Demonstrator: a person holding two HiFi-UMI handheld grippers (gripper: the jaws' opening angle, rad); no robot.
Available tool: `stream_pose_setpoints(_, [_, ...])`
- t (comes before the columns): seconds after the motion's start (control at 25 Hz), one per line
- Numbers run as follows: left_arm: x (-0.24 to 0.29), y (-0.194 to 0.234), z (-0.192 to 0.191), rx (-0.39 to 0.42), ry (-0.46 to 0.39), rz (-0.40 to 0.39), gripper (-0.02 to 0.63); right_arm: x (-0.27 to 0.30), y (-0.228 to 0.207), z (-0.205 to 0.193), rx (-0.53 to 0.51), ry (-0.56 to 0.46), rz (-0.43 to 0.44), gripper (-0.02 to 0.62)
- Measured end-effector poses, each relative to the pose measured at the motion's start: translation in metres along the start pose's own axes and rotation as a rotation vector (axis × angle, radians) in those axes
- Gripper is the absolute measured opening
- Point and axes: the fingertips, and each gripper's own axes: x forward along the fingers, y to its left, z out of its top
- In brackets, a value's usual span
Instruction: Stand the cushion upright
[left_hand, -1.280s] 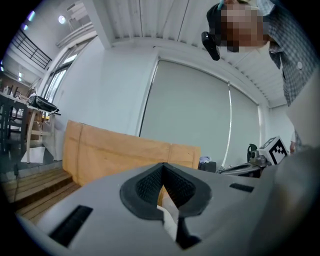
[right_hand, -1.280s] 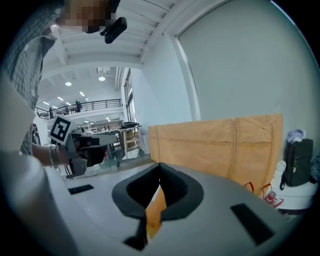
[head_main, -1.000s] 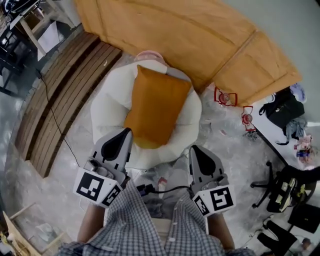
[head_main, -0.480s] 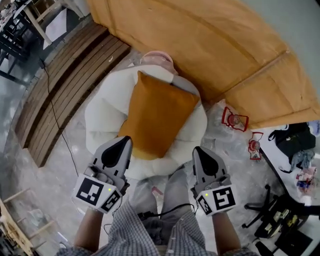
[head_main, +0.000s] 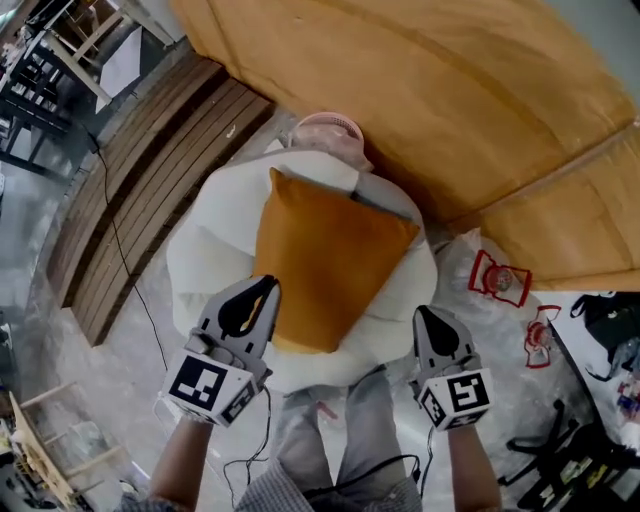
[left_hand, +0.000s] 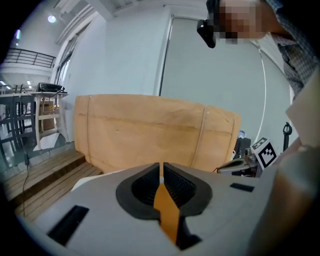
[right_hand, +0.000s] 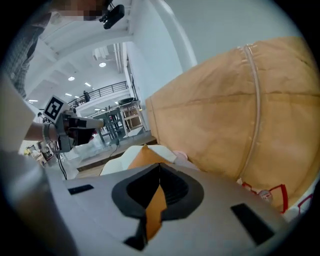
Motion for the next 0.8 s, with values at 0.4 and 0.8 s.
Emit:
stream_pose_setpoints(0.4, [0.091, 0.072, -0.025, -0.018, 0.109, 0.041, 0.116, 0.068, -0.058, -0.053, 0.172, 0.050, -0.005, 0.154])
stream_pose_setpoints(0.8, [0.161, 0.134, -0.068, -0.028, 0.310, 0.072, 0.152, 0.143, -0.119, -0.087, 0.396, 0.075, -0.037, 0.196])
